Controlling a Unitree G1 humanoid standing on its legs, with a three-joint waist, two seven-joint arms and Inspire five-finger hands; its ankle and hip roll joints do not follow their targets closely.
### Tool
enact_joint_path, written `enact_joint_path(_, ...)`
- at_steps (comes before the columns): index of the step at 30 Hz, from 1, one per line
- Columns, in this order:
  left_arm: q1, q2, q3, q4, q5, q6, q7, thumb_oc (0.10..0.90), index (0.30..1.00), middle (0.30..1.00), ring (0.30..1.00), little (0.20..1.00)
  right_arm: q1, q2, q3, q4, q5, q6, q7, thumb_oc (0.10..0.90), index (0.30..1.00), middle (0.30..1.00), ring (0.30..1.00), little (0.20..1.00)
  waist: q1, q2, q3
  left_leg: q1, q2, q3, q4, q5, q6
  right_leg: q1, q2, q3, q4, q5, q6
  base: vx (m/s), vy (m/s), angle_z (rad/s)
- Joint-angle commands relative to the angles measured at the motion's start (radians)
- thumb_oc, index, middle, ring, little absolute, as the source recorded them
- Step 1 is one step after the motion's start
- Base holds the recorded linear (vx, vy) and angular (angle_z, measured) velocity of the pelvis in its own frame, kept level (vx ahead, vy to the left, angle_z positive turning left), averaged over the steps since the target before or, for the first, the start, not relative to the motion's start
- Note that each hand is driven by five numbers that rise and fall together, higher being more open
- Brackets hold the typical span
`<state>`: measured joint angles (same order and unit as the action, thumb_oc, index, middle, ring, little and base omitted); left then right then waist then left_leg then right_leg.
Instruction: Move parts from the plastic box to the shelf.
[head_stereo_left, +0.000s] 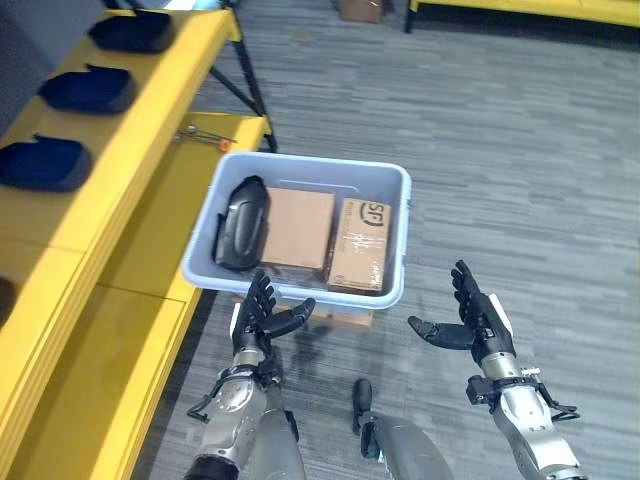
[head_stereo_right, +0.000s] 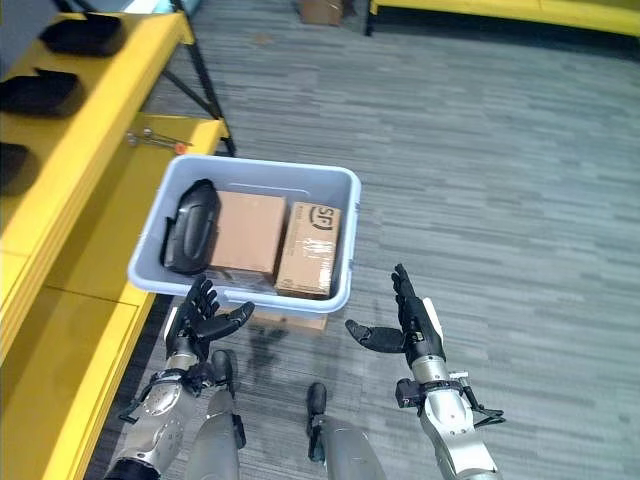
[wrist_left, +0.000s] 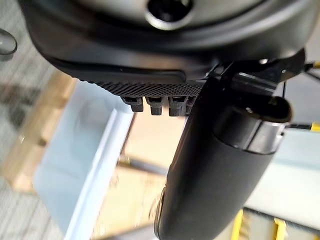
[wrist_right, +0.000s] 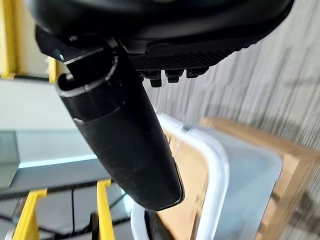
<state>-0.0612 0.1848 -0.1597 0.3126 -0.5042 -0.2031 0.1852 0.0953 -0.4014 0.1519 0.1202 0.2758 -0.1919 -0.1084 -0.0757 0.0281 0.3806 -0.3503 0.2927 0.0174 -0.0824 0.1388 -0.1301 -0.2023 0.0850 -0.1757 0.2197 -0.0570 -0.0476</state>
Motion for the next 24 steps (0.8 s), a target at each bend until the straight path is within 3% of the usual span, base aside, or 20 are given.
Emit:
enact_joint_path(1,-0.017,0.082,0.014,-0.163,0.007,-0.102,0.020,0.900,1.000,1.000,1.000,1.000,-0.089,0.001,-0.021,-0.113,-0.017,-0.109,-0.023,0.900,1.000,1.000,1.000,1.000,0.049,-0.034,-0.029,0.132,-0.009,0.060,0.042,0.092,-0.014,0.147,-0.190,0.144,-0.123,-0.018,0.136,0.09,0.278,-0.94)
enact_joint_path(2,-0.027,0.091,0.009,-0.175,0.001,-0.108,0.025,0.900,1.000,1.000,1.000,1.000,-0.088,0.013,-0.022,-0.118,-0.014,-0.104,-0.027,0.900,1.000,1.000,1.000,1.000,0.050,-0.048,-0.020,0.121,-0.029,0.085,0.096,0.051,0.003,0.159,-0.227,0.153,-0.137,-0.008,0.153,0.09,0.279,-0.67)
enact_joint_path(7,-0.064,0.112,0.005,-0.172,-0.003,-0.110,0.039,0.900,1.000,1.000,1.000,1.000,-0.107,0.030,-0.008,-0.118,-0.021,-0.093,-0.031,0.900,1.000,1.000,1.000,1.000,0.056,-0.075,-0.022,0.088,-0.065,0.134,0.190,-0.022,0.036,0.146,-0.296,0.169,-0.154,0.028,0.192,0.06,0.249,-0.09)
enact_joint_path(12,-0.091,0.121,0.005,-0.166,-0.010,-0.109,0.058,0.900,1.000,1.000,1.000,1.000,-0.110,0.036,-0.001,-0.130,-0.024,-0.085,-0.025,0.900,1.000,1.000,1.000,1.000,0.057,-0.108,-0.030,0.060,-0.083,0.161,0.243,-0.077,0.060,0.129,-0.336,0.155,-0.158,0.064,0.223,0.05,0.144,-0.09)
enact_joint_path(20,-0.099,0.125,0.005,-0.176,-0.015,-0.107,0.055,0.900,1.000,1.000,1.000,1.000,-0.119,-0.019,-0.020,-0.161,-0.156,-0.081,-0.037,0.900,1.000,1.000,1.000,1.000,0.062,-0.144,-0.038,0.026,-0.089,0.152,0.281,-0.106,0.074,0.131,-0.353,0.109,-0.151,0.085,0.234,0.03,0.034,0.15)
enact_joint_path(24,-0.095,0.134,0.018,-0.193,-0.016,-0.106,0.047,0.900,1.000,1.000,1.000,1.000,-0.181,-0.122,-0.052,-0.198,-0.326,-0.084,-0.075,0.900,1.000,1.000,1.000,1.000,0.078,-0.161,-0.046,0.003,-0.090,0.122,0.275,-0.095,0.067,0.144,-0.347,0.064,-0.153,0.080,0.234,0.03,-0.058,0.19)
